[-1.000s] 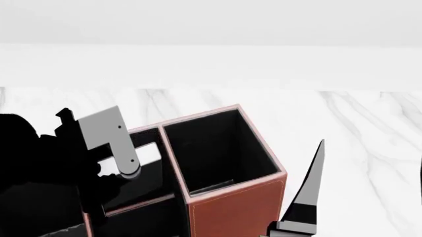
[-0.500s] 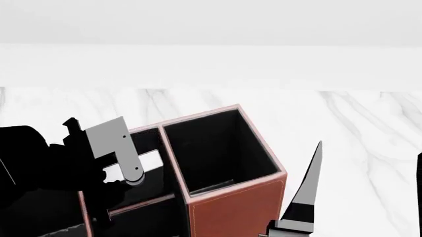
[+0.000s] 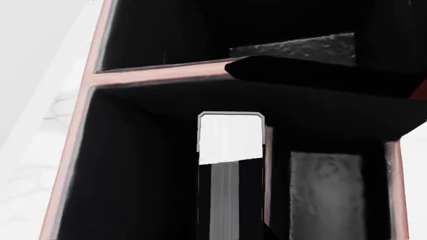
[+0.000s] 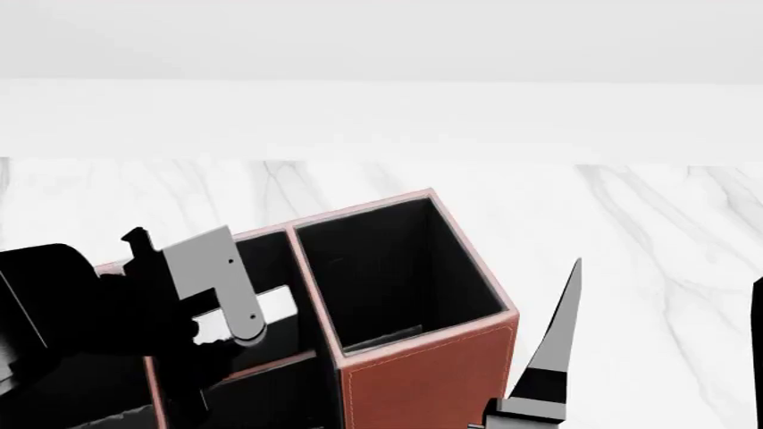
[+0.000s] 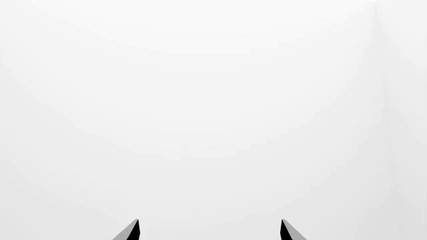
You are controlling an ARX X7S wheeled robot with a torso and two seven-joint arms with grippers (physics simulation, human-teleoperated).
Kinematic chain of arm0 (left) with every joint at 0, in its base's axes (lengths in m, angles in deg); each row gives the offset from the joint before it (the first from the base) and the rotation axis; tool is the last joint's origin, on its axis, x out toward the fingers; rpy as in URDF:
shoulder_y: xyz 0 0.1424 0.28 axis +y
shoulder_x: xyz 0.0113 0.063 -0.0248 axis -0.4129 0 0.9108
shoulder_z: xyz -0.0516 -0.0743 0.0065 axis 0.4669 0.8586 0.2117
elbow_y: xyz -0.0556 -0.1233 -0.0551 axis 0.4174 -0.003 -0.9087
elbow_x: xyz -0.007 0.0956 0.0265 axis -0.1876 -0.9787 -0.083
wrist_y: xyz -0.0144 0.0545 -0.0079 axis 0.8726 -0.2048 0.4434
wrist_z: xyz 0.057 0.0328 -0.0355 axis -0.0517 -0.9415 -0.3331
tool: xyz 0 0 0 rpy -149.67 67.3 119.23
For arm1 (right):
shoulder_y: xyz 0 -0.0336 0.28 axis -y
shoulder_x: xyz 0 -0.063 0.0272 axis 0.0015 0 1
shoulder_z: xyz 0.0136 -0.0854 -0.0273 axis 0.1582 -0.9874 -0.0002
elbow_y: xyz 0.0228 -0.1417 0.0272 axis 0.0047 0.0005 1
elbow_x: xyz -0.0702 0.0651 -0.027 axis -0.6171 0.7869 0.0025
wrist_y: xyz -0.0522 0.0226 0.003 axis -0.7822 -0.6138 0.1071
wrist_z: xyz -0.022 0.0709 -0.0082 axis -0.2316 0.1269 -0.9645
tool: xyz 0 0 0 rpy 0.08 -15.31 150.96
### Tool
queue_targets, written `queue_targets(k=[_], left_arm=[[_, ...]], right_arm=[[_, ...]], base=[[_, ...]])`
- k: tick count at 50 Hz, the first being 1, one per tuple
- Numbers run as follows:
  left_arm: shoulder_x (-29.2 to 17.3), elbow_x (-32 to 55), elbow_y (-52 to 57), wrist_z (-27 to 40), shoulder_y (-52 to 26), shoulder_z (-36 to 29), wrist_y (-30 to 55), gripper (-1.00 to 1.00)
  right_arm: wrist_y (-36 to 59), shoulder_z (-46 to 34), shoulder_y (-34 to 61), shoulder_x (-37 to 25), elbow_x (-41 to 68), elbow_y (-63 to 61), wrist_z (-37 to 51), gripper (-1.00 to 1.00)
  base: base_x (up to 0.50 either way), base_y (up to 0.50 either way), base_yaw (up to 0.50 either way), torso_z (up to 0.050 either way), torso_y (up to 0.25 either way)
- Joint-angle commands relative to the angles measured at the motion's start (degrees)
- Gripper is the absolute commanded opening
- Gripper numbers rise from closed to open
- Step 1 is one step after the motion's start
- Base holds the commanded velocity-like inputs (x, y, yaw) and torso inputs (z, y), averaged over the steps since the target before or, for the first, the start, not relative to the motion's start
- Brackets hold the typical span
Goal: Pick up the book and place it in the front compartment of the caddy.
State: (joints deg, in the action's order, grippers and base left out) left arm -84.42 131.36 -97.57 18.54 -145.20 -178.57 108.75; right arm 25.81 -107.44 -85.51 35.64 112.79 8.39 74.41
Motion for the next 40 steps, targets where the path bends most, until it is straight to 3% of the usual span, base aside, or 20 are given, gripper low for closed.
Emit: queue_targets(k=[1, 20, 30, 34, 40], left_arm=[[1.71, -2.36, -1.33, 0.00, -0.66, 2.21, -0.14, 1.00], [-0.27, -1.24, 2.33, 1.46, -2.00, 3.14, 2.24, 1.00], [-4.98, 1.54, 13.00, 5.95, -2.68, 4.79, 5.77, 1.00], [-9.34, 4.52, 22.84, 11.53, -2.20, 8.54, 5.17, 1.00], [-16.48, 11.08, 36.64, 25.37, 1.13, 19.13, -1.31, 1.00]], right_arm=[[-0.21, 1.34, -0.01, 1.18, -0.99, 0.06, -1.46, 1.00], [-0.25, 0.84, 0.71, 1.35, -0.81, 0.23, -1.68, 1.00], [0.19, 0.55, 1.27, 1.33, -0.59, -0.54, -1.49, 1.00], [0.65, 0.04, 1.92, 1.55, -0.60, -0.92, -1.50, 1.00], [1.03, -0.37, 2.41, 1.64, -0.67, -1.34, -1.49, 1.00]], base=[[0.00, 0.00, 0.00, 0.000, 0.000], [0.00, 0.00, 0.00, 0.000, 0.000], [0.00, 0.00, 0.00, 0.000, 0.000], [0.00, 0.00, 0.00, 0.000, 0.000], [0.00, 0.00, 0.00, 0.000, 0.002]])
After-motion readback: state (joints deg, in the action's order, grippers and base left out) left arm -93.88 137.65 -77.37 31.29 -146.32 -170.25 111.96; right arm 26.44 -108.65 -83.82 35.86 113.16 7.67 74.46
